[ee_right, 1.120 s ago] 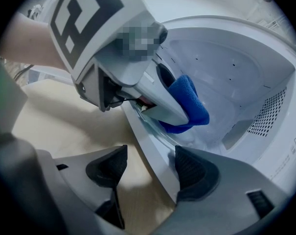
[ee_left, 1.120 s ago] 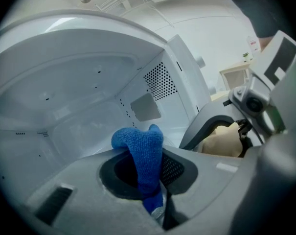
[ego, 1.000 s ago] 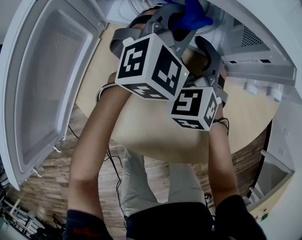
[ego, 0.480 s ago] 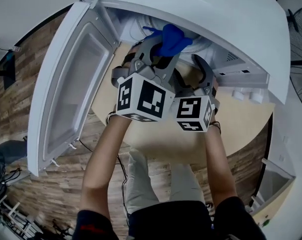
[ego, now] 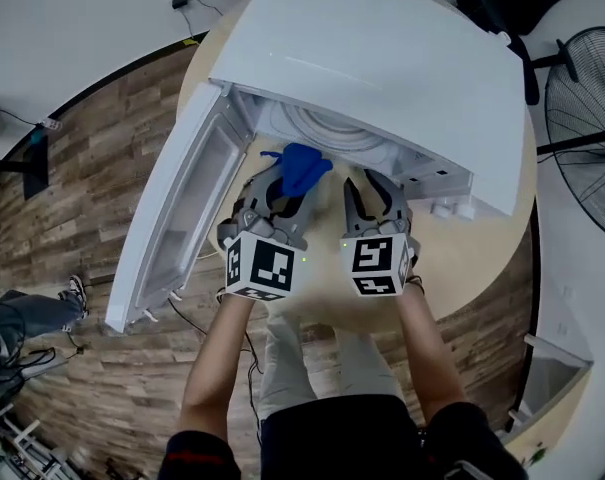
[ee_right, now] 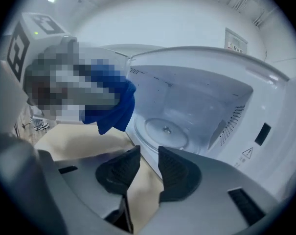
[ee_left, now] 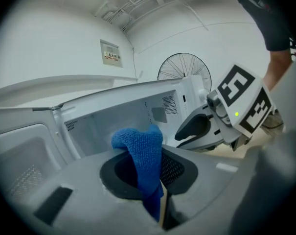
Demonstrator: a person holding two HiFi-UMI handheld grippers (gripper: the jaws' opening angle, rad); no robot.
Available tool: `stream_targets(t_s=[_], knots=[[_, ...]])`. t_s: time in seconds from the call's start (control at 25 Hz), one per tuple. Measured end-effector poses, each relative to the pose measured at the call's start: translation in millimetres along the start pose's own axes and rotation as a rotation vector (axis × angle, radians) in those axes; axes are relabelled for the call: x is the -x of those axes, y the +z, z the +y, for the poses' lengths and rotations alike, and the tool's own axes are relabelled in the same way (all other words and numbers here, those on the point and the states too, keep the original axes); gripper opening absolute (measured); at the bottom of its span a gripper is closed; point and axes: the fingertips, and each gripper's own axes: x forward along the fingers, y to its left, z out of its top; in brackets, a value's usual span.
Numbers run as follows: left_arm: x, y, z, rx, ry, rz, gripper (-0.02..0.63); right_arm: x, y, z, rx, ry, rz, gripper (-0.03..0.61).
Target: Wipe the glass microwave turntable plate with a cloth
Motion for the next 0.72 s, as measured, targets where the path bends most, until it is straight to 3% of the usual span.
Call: stream_targets(t_s=[0.24, 0.36, 0.44, 0.72], knots=[[35, 17, -15, 0.084, -0.012, 0.015, 0.054, 42, 19, 1, -0.042, 0.044, -0.016, 0.034], [49, 32, -20, 0.071, -0.045, 0.014, 0.054, 63, 35, -2, -0.064, 0.064, -0.044, 0.021], [59, 43, -19, 0.103, -0.047, 0.007, 0.054, 77, 46, -8, -0.072, 0.067, -0.055, 0.017], [101, 94, -1, 0.155, 0.025, -0.045, 0.054, 128, 104, -25, -0.087, 0.073, -0.194, 0.011]])
